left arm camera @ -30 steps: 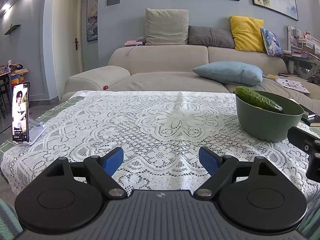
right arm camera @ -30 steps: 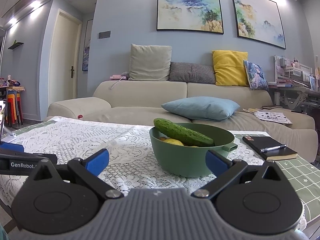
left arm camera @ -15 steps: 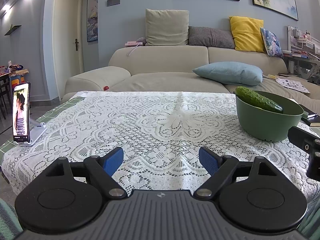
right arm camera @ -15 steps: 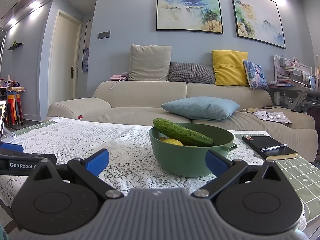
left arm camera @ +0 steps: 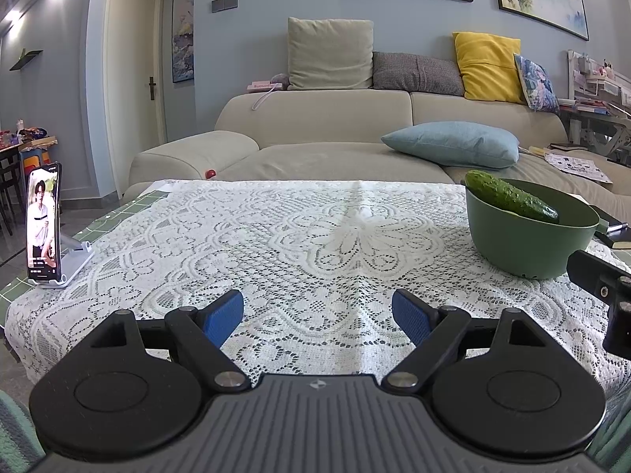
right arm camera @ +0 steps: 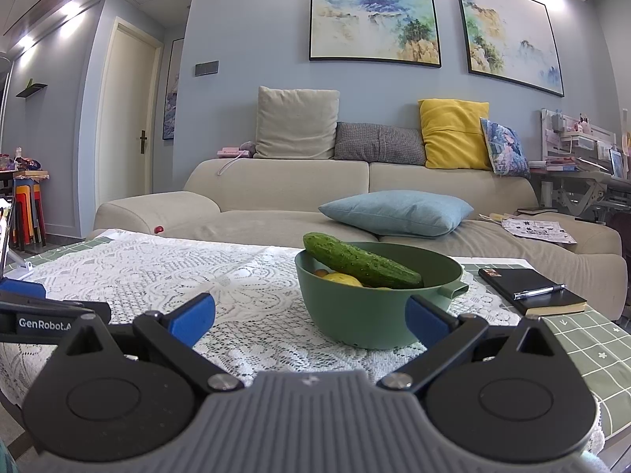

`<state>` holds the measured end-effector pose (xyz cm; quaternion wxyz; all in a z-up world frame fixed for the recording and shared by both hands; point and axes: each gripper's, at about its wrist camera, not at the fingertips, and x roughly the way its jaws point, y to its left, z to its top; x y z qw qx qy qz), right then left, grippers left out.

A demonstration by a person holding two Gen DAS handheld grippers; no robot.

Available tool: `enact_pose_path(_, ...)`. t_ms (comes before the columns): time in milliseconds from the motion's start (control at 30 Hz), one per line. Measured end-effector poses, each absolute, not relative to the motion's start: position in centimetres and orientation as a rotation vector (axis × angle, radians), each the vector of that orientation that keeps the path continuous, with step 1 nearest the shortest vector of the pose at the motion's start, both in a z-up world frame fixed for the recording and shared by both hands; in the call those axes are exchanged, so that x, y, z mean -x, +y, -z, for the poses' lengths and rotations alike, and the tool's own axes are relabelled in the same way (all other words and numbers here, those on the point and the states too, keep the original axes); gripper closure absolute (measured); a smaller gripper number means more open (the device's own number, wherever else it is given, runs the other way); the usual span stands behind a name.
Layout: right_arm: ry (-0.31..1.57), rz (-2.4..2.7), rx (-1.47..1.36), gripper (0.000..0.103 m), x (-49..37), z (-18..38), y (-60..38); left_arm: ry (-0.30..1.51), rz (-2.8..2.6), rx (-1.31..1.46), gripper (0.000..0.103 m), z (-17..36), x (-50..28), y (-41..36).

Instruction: Organize fruits

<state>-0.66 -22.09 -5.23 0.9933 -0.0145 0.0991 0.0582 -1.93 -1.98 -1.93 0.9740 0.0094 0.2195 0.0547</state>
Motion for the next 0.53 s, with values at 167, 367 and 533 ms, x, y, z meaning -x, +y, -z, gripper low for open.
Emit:
enact_pose_path(167,0.199,-0.117,0.029,0.004,0.67,5.22,-22.08,0.445,-0.109,-0.019,0.003,1.88,2.01,-1.93)
enact_pose_path(367,0.199,-0.116,0.030,0.004,0.68,5.22,-22.08,0.446,-0.112,-0.020,0.003,1.84,2.02,-1.90)
enact_pose_path(533,0.199,-0.116,0.029,0.004,0.68,5.21,-22.06,0.447,-0.111,-0.020,0.003,1.83,2.02,-1.93)
